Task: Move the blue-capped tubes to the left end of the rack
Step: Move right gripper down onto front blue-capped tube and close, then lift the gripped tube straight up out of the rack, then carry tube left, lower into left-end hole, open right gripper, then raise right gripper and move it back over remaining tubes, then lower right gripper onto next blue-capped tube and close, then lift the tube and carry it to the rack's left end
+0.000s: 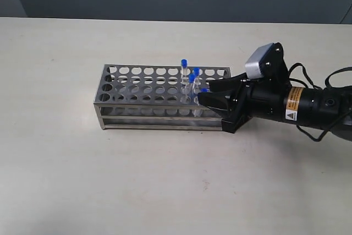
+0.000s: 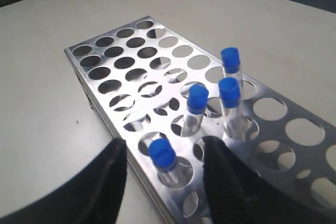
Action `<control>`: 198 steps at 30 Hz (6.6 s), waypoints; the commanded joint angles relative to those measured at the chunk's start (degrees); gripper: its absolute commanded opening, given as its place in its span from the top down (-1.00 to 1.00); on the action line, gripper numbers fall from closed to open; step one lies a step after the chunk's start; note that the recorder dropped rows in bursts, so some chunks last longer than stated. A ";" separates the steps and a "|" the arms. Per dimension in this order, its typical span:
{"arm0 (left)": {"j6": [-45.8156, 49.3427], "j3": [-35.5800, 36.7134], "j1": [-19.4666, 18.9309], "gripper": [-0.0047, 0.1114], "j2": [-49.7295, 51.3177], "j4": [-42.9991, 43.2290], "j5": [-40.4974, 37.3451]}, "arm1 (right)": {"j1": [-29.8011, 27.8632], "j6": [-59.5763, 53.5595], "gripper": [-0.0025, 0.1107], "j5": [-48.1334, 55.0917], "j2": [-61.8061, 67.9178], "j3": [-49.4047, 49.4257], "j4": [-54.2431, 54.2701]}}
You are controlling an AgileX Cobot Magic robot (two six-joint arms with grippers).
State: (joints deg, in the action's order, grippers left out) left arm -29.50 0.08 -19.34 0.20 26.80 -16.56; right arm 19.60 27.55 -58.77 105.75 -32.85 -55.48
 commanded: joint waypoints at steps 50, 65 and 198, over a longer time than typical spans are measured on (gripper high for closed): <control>-0.10 -0.08 -0.07 0.90 -0.20 -0.03 -0.14 | 22.51 4.00 0.97 24.43 -1.56 -35.19 4.75; -0.10 -0.08 -0.07 0.90 -0.20 -0.03 -0.14 | 23.81 9.99 0.97 25.62 14.45 -46.60 3.18; -0.10 -0.08 -0.07 0.90 -0.20 -0.03 -0.14 | 28.54 5.46 0.96 34.46 9.08 -40.86 7.41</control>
State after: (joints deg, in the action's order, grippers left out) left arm -29.50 0.08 -19.34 0.20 26.80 -16.56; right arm 48.22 33.16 -25.00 113.92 -72.65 -47.51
